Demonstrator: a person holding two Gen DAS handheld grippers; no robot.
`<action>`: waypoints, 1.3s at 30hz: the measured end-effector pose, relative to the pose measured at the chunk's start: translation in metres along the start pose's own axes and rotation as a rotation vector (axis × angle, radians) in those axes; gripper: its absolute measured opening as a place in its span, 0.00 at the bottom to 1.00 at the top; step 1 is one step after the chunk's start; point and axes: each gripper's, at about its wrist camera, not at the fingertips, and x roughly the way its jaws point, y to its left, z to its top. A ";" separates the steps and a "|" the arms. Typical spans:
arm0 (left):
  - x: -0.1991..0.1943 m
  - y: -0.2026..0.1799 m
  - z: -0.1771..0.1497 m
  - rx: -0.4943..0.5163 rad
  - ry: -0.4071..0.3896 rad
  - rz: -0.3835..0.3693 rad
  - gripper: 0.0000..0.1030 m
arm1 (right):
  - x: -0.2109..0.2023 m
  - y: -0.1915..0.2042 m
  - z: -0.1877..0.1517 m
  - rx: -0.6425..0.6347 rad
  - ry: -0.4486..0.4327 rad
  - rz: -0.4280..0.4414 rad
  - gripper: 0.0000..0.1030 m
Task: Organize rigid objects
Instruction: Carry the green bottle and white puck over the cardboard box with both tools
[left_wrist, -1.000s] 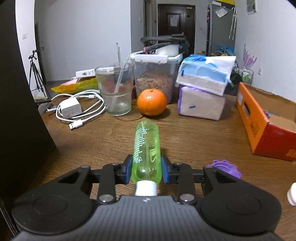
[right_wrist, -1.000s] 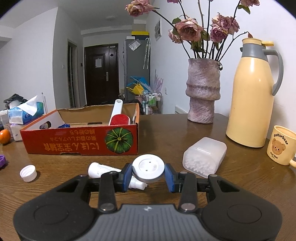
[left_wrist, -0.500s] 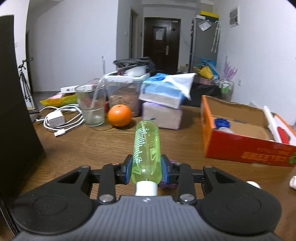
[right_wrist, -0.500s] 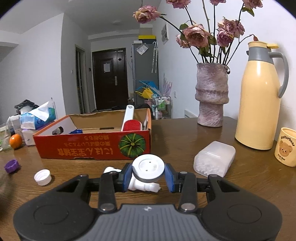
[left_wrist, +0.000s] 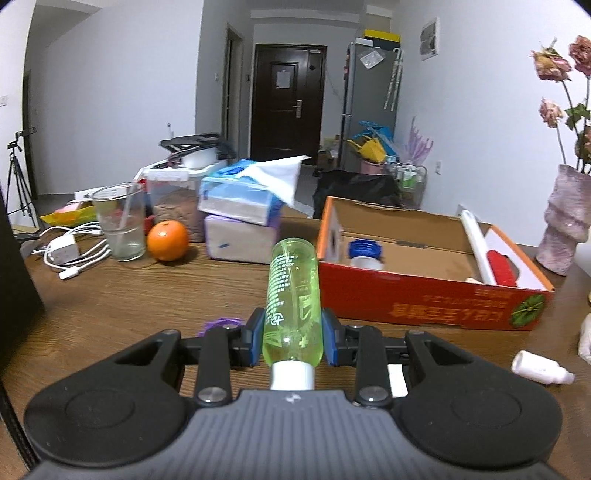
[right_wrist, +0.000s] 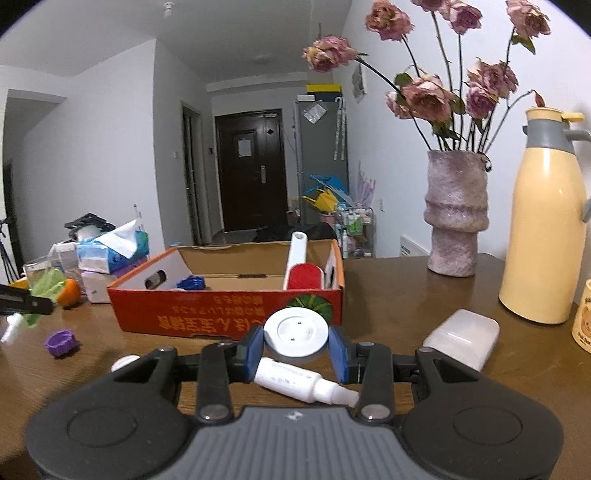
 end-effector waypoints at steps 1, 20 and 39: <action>0.000 -0.004 0.000 0.000 0.000 -0.005 0.31 | 0.000 0.001 0.002 -0.002 -0.003 0.006 0.36; 0.015 -0.072 0.014 0.007 -0.034 -0.073 0.31 | 0.034 0.025 0.027 -0.006 -0.045 0.074 0.36; 0.066 -0.092 0.048 -0.008 -0.056 -0.071 0.31 | 0.086 0.031 0.054 0.014 -0.079 0.077 0.36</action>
